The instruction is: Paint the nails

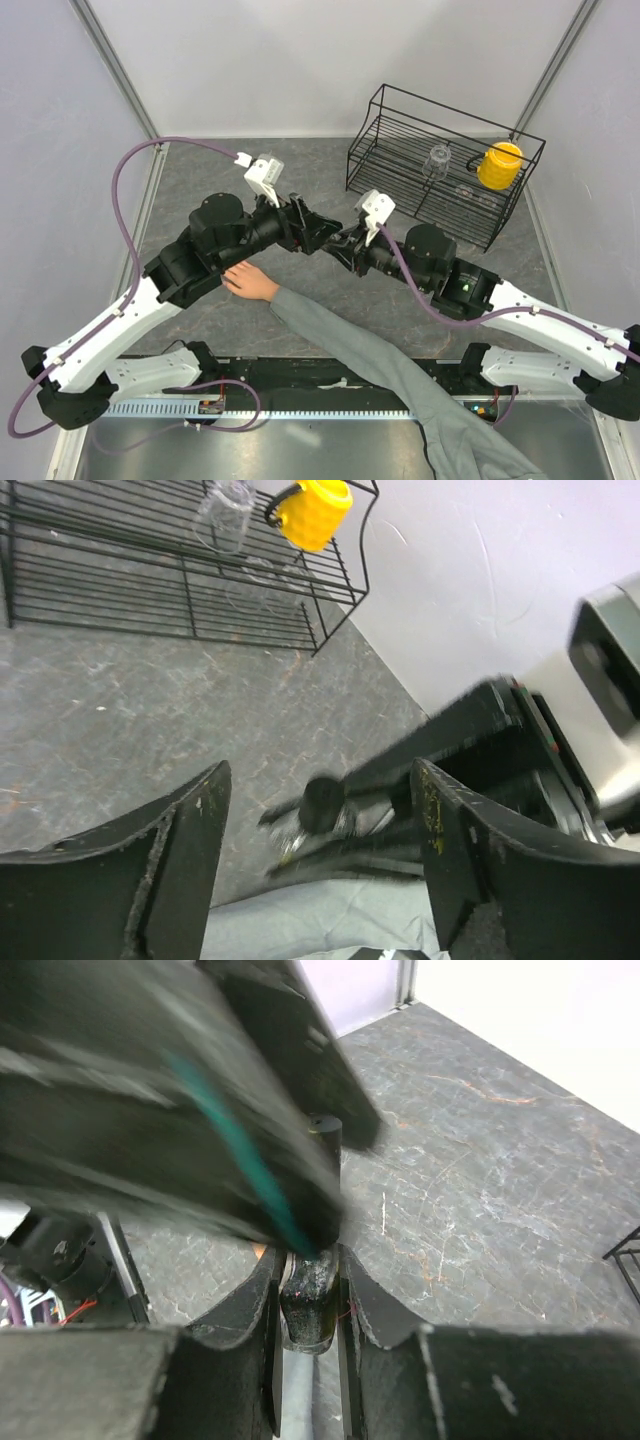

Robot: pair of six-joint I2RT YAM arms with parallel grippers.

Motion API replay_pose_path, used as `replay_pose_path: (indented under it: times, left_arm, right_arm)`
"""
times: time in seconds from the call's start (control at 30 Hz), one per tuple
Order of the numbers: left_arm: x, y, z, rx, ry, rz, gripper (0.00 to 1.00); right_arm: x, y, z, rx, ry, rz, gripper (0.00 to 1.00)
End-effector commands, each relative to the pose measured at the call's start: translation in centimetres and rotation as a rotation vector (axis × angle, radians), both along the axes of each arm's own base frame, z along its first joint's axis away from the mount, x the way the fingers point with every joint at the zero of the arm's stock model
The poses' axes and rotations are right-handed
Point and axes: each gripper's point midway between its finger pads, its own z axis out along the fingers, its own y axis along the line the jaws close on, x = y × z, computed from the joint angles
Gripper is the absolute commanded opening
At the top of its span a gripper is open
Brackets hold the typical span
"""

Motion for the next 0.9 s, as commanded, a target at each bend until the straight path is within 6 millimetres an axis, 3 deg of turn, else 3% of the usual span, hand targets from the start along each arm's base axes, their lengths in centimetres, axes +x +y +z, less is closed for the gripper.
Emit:
replay_pose_path:
  times: [0.0,0.1,0.23,0.37,0.6,0.73,0.87]
  left_arm:
    - [-0.6,2.5,3.1,-0.043,-0.065,0.016,0.81]
    - [-0.8,3.4,3.6,-0.055,-0.08,-0.017,0.81]
    - [-1.5,3.2,3.7,-0.065,-0.038,-0.175,0.7]
    - [-4.2,2.0,3.8,-0.066,-0.024,-0.431,0.68]
    - [-5.2,1.3,3.0,-0.048,-0.04,-0.555,0.6]
    - [-6.5,1.1,3.4,-0.102,-0.107,-0.643,0.64]
    - [-6.3,0.9,2.7,-0.133,-0.095,-0.635,0.65]
  right_arm:
    - [-1.9,0.0,1.1,0.08,0.016,0.196,0.0]
    - [-2.1,-0.4,0.7,0.089,0.056,0.275,0.0]
    - [-4.4,-0.4,0.7,0.095,0.11,0.486,0.0]
    - [-6.0,-0.3,0.9,0.098,0.15,0.6,0.0]
    - [-6.3,-0.3,1.4,0.113,0.157,0.63,0.0]
    - [-6.3,-0.4,2.7,0.165,0.159,0.638,0.0]
    - [-6.3,-0.2,4.0,0.224,0.144,0.658,0.0]
